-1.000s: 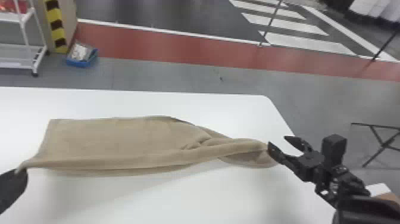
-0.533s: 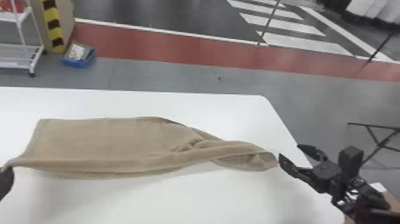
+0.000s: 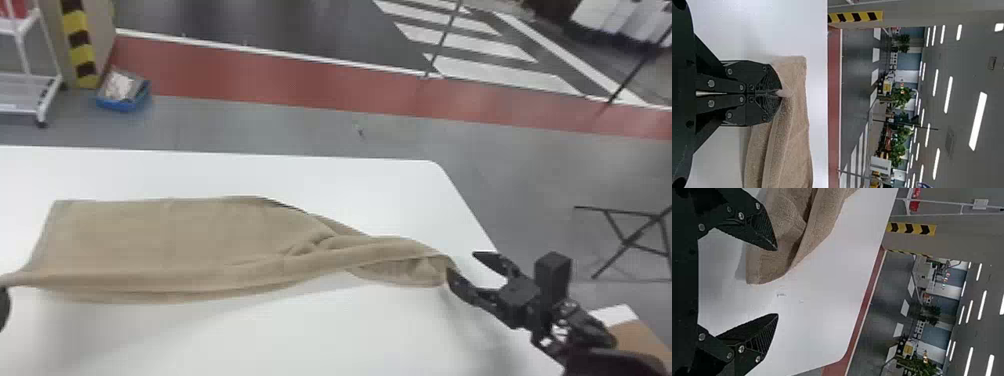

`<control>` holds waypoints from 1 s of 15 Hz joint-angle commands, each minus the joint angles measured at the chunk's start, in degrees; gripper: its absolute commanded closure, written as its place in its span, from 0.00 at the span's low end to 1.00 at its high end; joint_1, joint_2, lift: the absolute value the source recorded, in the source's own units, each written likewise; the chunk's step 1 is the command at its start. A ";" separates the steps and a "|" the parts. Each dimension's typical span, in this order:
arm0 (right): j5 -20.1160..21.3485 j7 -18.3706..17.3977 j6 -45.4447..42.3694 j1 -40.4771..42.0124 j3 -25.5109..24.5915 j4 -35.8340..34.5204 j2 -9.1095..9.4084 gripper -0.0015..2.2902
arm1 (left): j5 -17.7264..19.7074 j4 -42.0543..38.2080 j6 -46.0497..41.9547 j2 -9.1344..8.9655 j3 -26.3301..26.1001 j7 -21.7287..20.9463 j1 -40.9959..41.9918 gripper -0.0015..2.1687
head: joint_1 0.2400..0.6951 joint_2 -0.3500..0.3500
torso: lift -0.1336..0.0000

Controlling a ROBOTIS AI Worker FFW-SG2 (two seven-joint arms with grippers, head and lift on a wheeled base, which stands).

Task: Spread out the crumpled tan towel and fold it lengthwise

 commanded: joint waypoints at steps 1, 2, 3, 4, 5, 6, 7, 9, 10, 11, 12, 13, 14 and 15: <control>1.23 0.00 -0.09 -1.33 1.45 1.78 0.08 0.15 | 0.00 0.42 -0.20 0.06 0.02 -0.05 -0.15 0.79 | 1.00 0.02 | 0.07; 1.50 0.00 -0.09 -1.68 1.62 2.04 0.08 0.15 | 0.00 0.42 -0.38 0.06 0.02 -0.14 -0.15 0.79 | 1.00 0.03 | 0.07; 1.85 0.00 -0.09 -1.85 2.06 2.30 0.08 0.17 | 0.00 0.42 -0.38 0.06 0.11 -0.14 -0.15 0.79 | 1.00 0.04 | 0.07; 2.46 0.00 0.08 -2.03 2.06 2.39 0.00 0.19 | 0.00 0.42 -0.55 0.06 0.19 -0.14 -0.15 0.79 | 1.00 0.04 | 0.07; 2.55 0.00 0.26 -2.12 2.06 2.66 -0.09 0.19 | 0.00 0.42 -0.55 0.06 0.28 -0.14 -0.15 0.79 | 1.00 0.05 | 0.07; 2.64 0.44 0.61 -2.21 1.98 2.74 -0.44 0.20 | 0.00 0.51 -0.55 0.06 0.37 -0.14 -0.15 0.79 | 1.00 0.05 | 0.07; 2.73 0.61 0.96 -2.21 1.98 2.74 -0.71 0.21 | 0.00 0.42 -0.73 0.06 0.37 -0.14 -0.15 0.79 | 1.00 0.05 | 0.07; 2.64 2.11 1.14 -2.12 1.54 2.83 -0.80 0.29 | 0.00 0.42 -0.73 0.06 0.46 -0.14 -0.32 0.79 | 1.00 0.05 | 0.07; 2.64 2.98 1.67 -2.21 1.45 2.83 -1.06 0.42 | 0.00 0.42 -0.73 0.06 0.37 -0.14 -0.32 0.79 | 1.00 0.05 | 0.07; 2.38 3.34 2.19 -2.21 1.45 2.83 -1.06 0.54 | 0.00 0.42 -0.73 0.06 0.46 -0.14 -0.41 0.79 | 1.00 0.05 | 0.07; 2.29 3.60 2.19 -2.21 1.36 2.39 -1.06 0.67 | 0.00 0.34 -0.73 0.06 0.46 -0.14 -0.32 0.79 | 1.00 0.05 | 0.07; 2.11 4.22 2.19 -2.03 1.10 1.60 -0.80 0.73 | 0.00 0.25 -0.73 -0.02 0.55 -0.05 -0.32 0.79 | 1.00 0.05 | 0.07; 1.76 4.22 2.19 -1.68 0.57 0.11 -0.44 0.73 | 0.00 -0.02 -0.91 -0.02 0.63 -0.05 -0.32 0.79 | 1.00 0.05 | 0.07; 1.23 4.22 2.19 -1.06 0.04 -1.83 0.17 0.74 | 0.18 -0.37 -1.61 -0.02 0.72 -0.05 -0.15 0.79 | 1.00 0.05 | 0.07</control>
